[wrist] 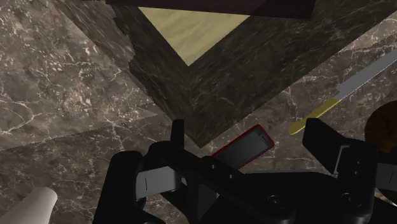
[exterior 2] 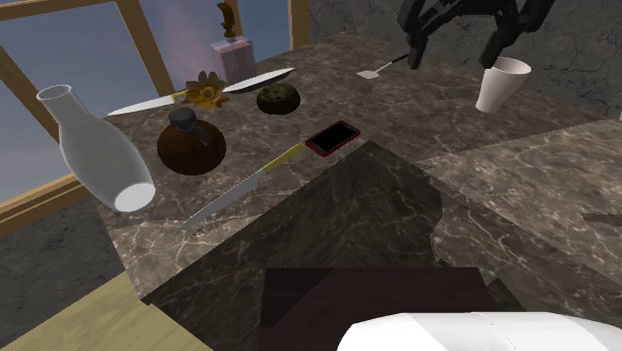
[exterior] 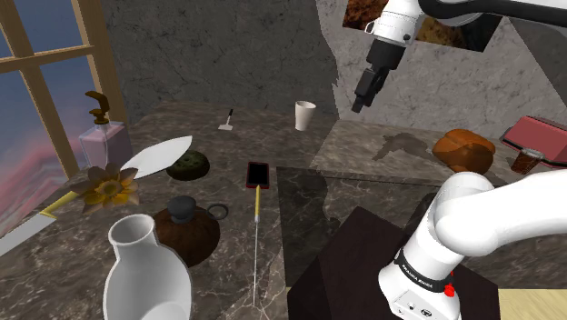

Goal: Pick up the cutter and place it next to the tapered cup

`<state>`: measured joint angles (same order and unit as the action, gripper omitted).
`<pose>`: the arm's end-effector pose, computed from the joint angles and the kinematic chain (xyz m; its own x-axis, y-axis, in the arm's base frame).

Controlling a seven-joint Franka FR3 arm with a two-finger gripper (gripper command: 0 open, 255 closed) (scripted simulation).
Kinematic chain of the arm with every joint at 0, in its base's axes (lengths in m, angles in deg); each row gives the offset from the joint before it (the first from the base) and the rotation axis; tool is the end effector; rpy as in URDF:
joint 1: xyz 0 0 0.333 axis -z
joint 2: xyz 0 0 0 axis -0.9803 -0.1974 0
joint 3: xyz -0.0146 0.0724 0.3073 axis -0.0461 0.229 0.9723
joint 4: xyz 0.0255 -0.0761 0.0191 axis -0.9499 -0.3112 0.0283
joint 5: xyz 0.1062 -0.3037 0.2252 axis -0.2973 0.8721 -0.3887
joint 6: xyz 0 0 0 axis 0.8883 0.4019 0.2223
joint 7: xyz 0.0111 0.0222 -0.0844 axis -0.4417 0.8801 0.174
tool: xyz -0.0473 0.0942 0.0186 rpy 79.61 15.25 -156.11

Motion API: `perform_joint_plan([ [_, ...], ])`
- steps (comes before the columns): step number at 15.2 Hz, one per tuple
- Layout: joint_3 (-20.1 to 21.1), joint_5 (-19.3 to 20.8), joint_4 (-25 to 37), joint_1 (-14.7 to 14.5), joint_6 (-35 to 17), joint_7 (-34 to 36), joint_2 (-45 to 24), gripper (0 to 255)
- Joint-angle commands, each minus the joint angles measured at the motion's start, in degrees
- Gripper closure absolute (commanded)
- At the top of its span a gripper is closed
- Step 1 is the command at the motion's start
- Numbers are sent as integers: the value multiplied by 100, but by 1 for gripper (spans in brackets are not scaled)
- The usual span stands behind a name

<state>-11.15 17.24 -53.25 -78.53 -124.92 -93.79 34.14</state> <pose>0.2956 -0.0332 0.6152 0.9946 0.0538 0.0885 0.0557 -0.9983 -0.0183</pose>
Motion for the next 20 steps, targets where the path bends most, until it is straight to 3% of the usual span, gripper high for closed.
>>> perform_joint_plan([
  [1, 0, 0, 0, 0, 0, 0, 0, 0],
  [11, 1501, -978, -1284, 72, -870, 2450, 342, 0],
  [20, 3069, -1904, -1559, 145, -1993, 4668, -476, 0],
])
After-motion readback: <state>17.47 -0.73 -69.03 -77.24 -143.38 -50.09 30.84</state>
